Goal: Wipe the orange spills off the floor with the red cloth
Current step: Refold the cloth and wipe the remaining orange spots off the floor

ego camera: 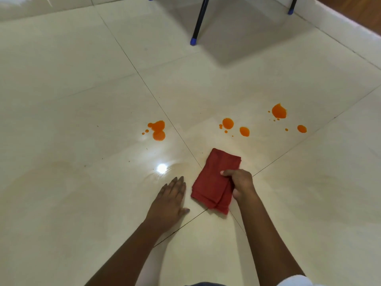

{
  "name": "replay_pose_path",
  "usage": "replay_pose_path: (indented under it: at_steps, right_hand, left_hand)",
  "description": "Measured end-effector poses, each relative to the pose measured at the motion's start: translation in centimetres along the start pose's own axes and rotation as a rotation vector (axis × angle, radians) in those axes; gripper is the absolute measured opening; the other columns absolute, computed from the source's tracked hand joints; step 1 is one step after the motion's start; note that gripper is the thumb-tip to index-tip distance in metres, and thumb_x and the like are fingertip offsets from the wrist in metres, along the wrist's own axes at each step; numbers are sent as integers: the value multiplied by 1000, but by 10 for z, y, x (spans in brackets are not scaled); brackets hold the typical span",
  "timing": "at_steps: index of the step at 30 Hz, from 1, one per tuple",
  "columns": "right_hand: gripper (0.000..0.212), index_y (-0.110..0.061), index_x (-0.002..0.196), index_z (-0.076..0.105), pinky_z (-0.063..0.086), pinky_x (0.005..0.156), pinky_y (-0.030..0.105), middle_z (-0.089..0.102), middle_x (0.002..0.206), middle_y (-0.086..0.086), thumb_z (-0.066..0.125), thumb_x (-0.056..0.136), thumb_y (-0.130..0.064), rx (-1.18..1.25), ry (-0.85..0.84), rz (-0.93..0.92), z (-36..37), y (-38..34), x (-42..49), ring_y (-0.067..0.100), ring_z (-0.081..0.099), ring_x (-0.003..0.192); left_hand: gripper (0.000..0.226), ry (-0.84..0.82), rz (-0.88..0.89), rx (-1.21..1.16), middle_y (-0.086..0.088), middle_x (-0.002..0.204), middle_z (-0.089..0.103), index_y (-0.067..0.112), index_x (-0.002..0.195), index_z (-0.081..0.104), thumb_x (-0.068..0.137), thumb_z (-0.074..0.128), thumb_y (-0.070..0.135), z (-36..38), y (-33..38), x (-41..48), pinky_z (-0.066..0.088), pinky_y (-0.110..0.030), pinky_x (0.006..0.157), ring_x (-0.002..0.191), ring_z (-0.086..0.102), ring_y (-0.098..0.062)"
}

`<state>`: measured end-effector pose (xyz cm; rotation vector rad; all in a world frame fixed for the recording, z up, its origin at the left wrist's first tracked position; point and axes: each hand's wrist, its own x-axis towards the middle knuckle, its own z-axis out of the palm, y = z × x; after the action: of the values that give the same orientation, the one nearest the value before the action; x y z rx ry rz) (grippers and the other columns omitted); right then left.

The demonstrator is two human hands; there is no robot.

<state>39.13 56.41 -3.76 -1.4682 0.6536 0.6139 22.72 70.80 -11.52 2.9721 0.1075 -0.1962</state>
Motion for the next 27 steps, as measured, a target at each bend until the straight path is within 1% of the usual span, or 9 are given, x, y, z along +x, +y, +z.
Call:
replay_pose_path:
  at_steps: [2,6,8,12,15,18,19,22,27]
  right_hand:
    - [40,-2,108,57,57,62,34,64,88,12,62,71,12,-105,-23,-166,6,-11,-8,27,63,75]
    - [42,-13,125,51,42,71,30,59,101,8,56,83,-12,-1035,115,-809,33,-4,-27,27,54,94]
    - [46,-10,133,42,40,76,33,52,112,12,50,88,-12,-1222,-19,-856,55,20,-36,29,47,104]
    - [57,-10,140,31,43,85,33,45,128,12,50,87,-3,-1358,-263,-819,82,73,-39,28,44,117]
    - [50,-12,136,42,41,91,32,48,130,7,55,89,-20,-1189,-337,-700,72,71,-37,25,48,118]
    - [46,-16,122,58,43,93,39,57,125,8,40,88,-41,-1349,-165,-1044,54,62,-20,30,50,119]
    - [51,-19,124,57,38,100,45,53,133,9,35,86,-46,-1437,-209,-1102,53,62,-12,33,45,126]
    - [58,-34,141,33,13,112,53,18,155,2,25,88,-55,-1636,-422,-1117,64,73,12,29,12,143]
    - [56,-38,145,18,19,111,54,21,154,3,26,91,-54,-1659,-337,-1164,70,103,12,30,14,142]
  left_hand:
    - [65,19,-39,-5,-10,135,54,6,124,56,78,39,48,-4,-12,-6,50,-41,92,122,54,-25]
    - [61,6,-73,2,-11,137,52,6,125,53,80,38,44,-10,-32,-14,50,-43,94,125,50,-28]
    - [63,-30,-89,8,-13,136,53,5,124,54,81,37,47,-10,-40,-16,50,-45,92,124,51,-30]
    - [66,-54,-115,41,-12,132,57,5,121,60,81,35,52,-10,-50,-24,50,-44,91,120,56,-27]
    - [69,-37,-122,42,-10,132,57,5,120,62,80,35,54,-12,-58,-29,50,-42,91,119,57,-25]
    - [72,-24,-141,38,-10,134,55,5,123,59,80,35,58,-15,-66,-34,50,-44,92,121,55,-26]
    - [73,-25,-147,40,-10,135,54,6,125,58,81,34,59,-15,-69,-35,50,-45,93,123,53,-28]
    - [77,-45,-166,51,-10,139,50,6,128,55,88,24,64,-12,-81,-38,48,-48,95,128,47,-31]
    - [84,-27,-261,44,-11,145,43,6,134,47,91,9,67,-13,-103,-51,44,-49,100,134,39,-30]
